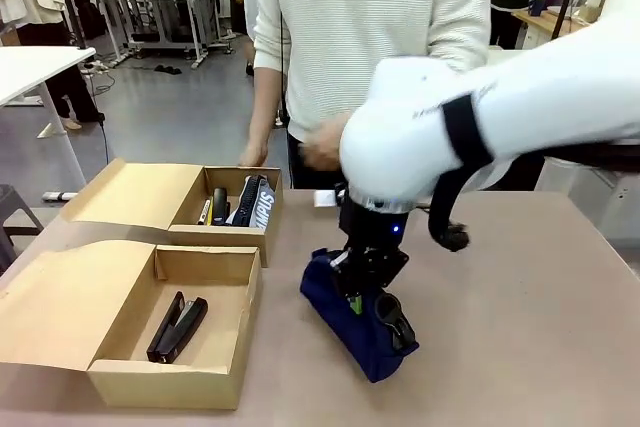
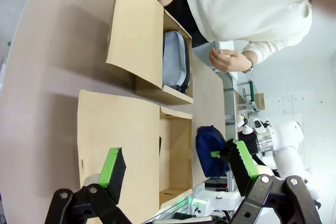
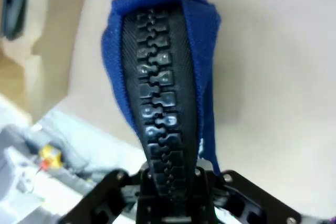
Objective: Place items inside the box.
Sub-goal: Pick up a Pencil pouch or Stapler and place it inside the Mailer Box closest to the robot.
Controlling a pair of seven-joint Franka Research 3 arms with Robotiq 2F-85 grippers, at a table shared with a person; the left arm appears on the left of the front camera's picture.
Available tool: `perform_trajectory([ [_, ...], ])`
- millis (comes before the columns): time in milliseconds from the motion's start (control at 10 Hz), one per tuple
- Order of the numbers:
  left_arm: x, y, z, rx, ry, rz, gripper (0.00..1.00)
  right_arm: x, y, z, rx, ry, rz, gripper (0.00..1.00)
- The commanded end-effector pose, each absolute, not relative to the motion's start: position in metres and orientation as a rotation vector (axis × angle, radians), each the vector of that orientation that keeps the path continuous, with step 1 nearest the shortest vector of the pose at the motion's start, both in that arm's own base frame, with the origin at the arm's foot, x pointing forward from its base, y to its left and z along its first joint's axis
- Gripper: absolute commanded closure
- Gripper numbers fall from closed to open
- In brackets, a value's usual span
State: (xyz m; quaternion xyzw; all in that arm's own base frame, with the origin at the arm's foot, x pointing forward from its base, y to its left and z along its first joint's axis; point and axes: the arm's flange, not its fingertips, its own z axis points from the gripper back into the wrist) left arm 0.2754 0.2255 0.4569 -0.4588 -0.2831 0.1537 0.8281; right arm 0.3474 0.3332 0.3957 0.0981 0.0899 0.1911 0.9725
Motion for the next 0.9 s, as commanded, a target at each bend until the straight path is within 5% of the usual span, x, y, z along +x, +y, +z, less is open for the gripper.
perform_trajectory([
  [0,0.275,0.225,0.457,-0.989,-0.625,0.312,0.0,0.304,0.307,0.44,0.245,0.215,0.102,1.0],
  [400,0.275,0.225,0.457,-0.989,-0.625,0.312,0.0,0.269,0.229,0.463,0.442,0.145,-0.236,1.0],
  [800,0.275,0.225,0.457,-0.989,-0.625,0.312,0.0,0.275,0.251,0.467,0.361,0.222,-0.138,1.0],
])
